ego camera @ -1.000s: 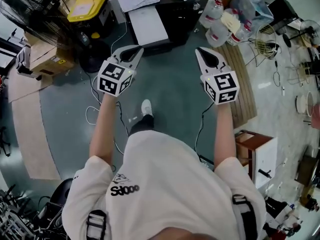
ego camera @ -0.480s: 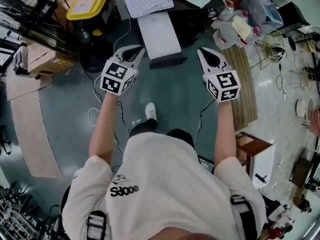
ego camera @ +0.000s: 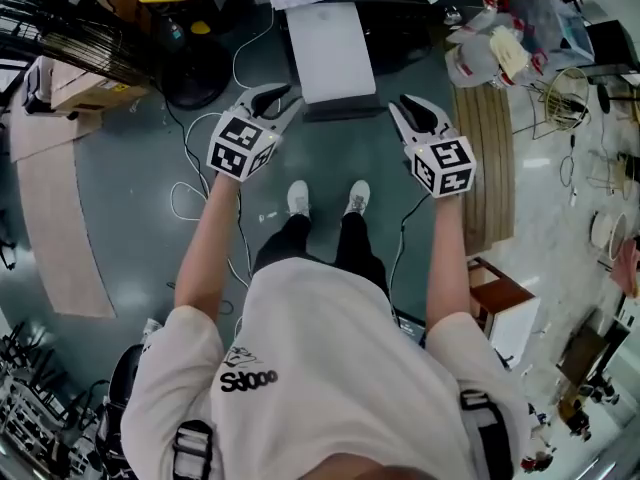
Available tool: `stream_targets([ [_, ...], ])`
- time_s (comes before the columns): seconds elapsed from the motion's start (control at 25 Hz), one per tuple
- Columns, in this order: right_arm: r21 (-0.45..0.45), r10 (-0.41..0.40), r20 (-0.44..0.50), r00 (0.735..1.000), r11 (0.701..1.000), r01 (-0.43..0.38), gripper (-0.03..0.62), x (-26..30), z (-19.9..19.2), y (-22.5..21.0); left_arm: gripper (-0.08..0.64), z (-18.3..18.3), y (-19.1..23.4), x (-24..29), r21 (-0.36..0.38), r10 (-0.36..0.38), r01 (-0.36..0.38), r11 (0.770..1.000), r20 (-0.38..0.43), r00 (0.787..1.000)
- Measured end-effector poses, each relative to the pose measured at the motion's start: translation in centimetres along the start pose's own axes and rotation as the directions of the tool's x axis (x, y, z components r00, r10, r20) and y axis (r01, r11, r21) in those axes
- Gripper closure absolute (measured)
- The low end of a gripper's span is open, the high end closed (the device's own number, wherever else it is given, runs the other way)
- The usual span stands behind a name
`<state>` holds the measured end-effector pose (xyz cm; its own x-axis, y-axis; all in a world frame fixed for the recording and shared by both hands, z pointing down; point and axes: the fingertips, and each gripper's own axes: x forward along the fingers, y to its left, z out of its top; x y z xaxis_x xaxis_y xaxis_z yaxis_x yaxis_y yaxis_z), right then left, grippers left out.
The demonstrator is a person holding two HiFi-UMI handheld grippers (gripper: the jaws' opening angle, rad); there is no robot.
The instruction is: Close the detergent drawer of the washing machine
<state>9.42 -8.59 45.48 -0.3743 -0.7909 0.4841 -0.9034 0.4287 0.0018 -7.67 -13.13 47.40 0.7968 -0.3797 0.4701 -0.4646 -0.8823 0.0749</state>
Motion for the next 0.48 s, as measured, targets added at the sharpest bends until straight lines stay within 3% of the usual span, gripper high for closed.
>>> stream_targets([
  [0.24,0.010,0.064,-0.121,0.991,0.998,-0.063,0.477,2.0,-6.6,-1.0,0.422,-5.6,-2.4,2.6,-0.065,-0.011,0.005,0.998,-0.098,0.995],
  [0.48,0.021,0.110,-0.172,0.979,0.994,-0.108,0.448,3.3,-10.3,-2.1,0.407,-9.2,-3.1,4.1,-0.125,0.023,-0.043,0.991,-0.155,0.988],
])
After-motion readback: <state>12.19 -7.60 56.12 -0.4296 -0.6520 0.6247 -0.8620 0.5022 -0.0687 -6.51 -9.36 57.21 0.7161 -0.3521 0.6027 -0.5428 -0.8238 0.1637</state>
